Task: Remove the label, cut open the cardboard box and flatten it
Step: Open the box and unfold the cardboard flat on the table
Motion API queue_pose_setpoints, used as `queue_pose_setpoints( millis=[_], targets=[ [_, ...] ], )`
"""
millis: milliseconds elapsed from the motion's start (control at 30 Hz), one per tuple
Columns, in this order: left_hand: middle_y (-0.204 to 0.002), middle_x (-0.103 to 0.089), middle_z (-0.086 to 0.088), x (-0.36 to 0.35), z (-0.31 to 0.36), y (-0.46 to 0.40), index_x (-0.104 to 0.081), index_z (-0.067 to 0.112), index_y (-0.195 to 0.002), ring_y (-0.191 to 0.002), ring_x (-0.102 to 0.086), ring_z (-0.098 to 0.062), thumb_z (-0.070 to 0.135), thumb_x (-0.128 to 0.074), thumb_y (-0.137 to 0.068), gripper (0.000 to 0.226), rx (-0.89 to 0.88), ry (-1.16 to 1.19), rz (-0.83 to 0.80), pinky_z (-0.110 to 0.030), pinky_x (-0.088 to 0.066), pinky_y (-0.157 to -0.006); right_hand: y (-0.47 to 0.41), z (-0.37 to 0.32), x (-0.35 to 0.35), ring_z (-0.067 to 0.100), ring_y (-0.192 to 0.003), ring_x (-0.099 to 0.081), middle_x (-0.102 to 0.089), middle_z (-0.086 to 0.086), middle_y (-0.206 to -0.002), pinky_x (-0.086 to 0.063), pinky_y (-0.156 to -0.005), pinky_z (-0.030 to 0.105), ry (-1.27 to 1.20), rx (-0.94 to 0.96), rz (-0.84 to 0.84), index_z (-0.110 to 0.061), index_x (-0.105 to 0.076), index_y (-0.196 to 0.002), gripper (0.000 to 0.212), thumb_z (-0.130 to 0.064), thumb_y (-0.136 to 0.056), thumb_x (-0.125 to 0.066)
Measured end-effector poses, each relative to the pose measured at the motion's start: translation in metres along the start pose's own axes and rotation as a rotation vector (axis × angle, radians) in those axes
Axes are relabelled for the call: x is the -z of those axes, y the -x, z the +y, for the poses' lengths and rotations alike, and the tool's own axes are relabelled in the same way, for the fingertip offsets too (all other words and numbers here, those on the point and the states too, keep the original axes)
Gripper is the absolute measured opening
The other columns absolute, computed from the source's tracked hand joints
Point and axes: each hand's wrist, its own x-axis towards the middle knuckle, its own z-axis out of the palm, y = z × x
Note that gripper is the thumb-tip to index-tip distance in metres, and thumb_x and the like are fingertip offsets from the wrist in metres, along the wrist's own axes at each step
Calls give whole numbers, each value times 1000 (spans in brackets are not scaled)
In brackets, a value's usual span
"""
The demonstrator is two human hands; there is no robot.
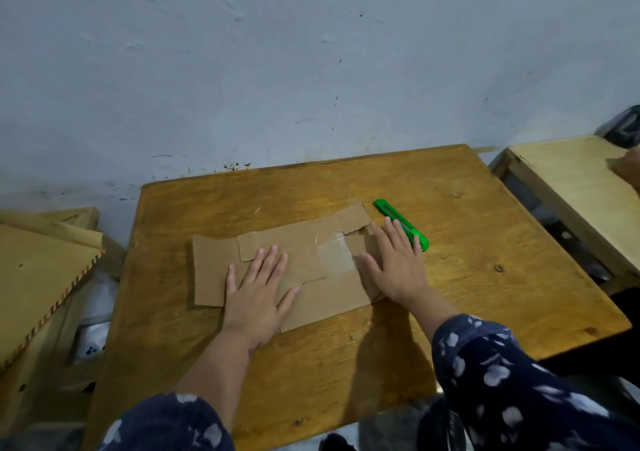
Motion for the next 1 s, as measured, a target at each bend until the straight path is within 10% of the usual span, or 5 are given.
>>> queue_pose_setpoints(
  millis=[267, 467, 667, 1000],
  targets=[
    [-156, 19, 18, 6, -18, -39, 5, 37, -151, -143, 19, -5, 69, 7, -83, 75, 17, -10, 14, -53, 7, -115, -35, -13, -4, 16, -148, 3, -16, 0, -160, 9, -117, 52, -148, 36, 2, -19, -10, -151, 64, -47, -97, -29],
    [-157, 15, 17, 11, -16, -67, 3, 38, -151, -144, 17, -6, 69, 5, -83, 75, 16, -4, 10, -54, 8, -115, -55, -44, 17, 20, -141, -31, -38, 2, -151, -25, -115, 34, -655, 45, 59, -26, -26, -149, 55, -26, -97, -46],
    [-157, 15, 17, 12, -15, -83, 2, 37, -151, -144, 18, -6, 66, 1, -86, 71, 22, -5, 27, -55, 9, -115, -68, -70, 12, 11, -146, -8, -10, -8, -159, -1, -120, 41, -455, 238, -200, -25, -10, -152, 60, -42, -99, -34],
    [-159, 10, 16, 11, -13, -83, 0, 35, -152, -145, 15, -5, 61, -4, -93, 65, 44, -4, 57, -52, 10, -117, -68, -85, -38, 19, -145, 20, 14, 6, -159, 7, -118, 50, 172, 315, -110, -13, 2, -151, 65, -48, -97, -5]
  ],
)
